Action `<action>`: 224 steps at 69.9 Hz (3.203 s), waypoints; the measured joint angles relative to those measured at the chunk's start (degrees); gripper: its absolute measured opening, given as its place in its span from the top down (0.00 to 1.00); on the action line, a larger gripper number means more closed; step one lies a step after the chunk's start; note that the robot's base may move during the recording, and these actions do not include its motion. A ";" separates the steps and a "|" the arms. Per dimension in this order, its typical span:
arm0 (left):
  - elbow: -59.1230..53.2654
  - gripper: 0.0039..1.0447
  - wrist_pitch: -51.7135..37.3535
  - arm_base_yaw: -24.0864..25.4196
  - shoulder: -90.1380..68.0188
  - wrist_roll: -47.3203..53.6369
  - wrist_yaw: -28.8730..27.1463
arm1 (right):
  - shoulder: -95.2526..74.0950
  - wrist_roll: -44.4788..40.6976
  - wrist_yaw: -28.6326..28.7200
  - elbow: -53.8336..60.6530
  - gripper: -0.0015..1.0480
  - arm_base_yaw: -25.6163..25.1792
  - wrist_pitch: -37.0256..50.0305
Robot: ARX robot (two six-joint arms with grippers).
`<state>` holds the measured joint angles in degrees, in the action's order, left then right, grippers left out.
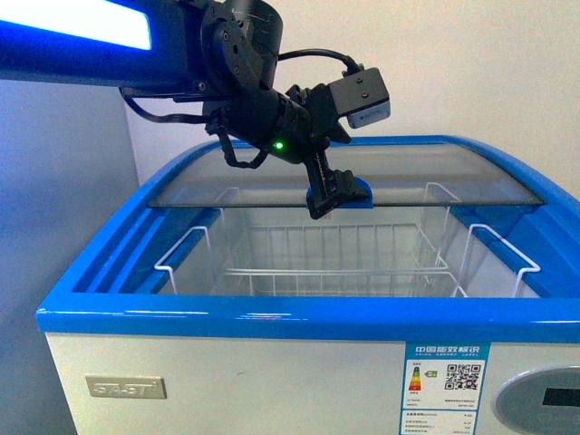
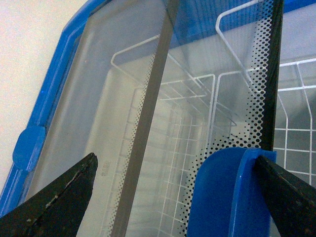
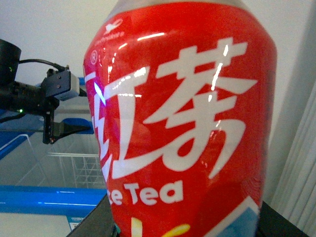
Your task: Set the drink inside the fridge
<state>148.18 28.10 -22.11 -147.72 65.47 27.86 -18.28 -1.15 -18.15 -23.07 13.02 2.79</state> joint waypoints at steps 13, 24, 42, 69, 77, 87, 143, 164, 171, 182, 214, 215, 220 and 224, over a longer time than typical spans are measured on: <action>16.61 0.08 -15.34 0.11 -10.23 -15.30 -17.25 | 0.00 0.00 0.07 0.00 0.64 0.00 0.00; -5.60 0.08 -25.09 1.77 4.31 -31.39 -16.46 | 0.00 0.00 -0.15 0.00 0.64 0.00 0.00; -56.30 0.08 -37.83 7.98 42.27 -58.64 -9.84 | 0.02 0.00 0.11 0.00 0.64 0.00 0.00; -108.91 0.32 -57.79 14.97 79.78 -67.06 -31.02 | 0.00 0.00 0.28 0.00 0.64 0.02 0.02; -121.70 0.52 -59.60 18.03 91.62 -66.71 -32.48 | 0.02 0.00 -0.52 0.00 0.64 0.00 0.02; -128.48 0.73 -60.74 20.15 94.79 -66.29 -28.28 | -4.52 -2.69 7.98 -8.15 0.64 -3.34 -19.10; -143.43 0.98 -56.81 21.97 114.07 -65.96 -27.82 | -59.17 -79.56 19.76 -40.06 0.64 -2.62 -9.46; -145.61 0.98 -51.49 21.97 121.55 -65.94 -27.80 | -78.60 -91.52 14.84 -48.57 0.64 0.00 1.97; -147.21 0.98 -52.46 21.97 122.90 -65.94 -27.87 | -83.47 -88.46 14.71 -50.42 0.64 1.05 4.55; -147.43 0.98 -49.16 21.97 126.73 -65.92 -27.85 | -90.05 -84.04 14.84 -52.98 0.64 2.73 7.96; -147.43 0.98 -40.65 21.99 135.27 -65.90 -27.85 | -102.75 -85.24 15.19 -58.95 0.64 2.51 14.49; -147.43 0.98 -40.30 21.97 135.64 -65.90 -27.85 | -103.12 -85.31 15.19 -59.04 0.64 2.51 14.58; -147.43 0.98 -39.52 21.97 136.37 -65.90 -27.85 | -105.26 -85.92 15.56 -59.41 0.64 2.51 15.43; -147.43 0.98 -38.91 21.97 136.96 -65.92 -27.85 | -106.88 -86.31 15.80 -59.78 0.64 2.49 15.76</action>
<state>0.75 -10.81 -0.14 -10.76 -0.45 0.01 -125.16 -87.46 -2.35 -82.85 15.51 18.55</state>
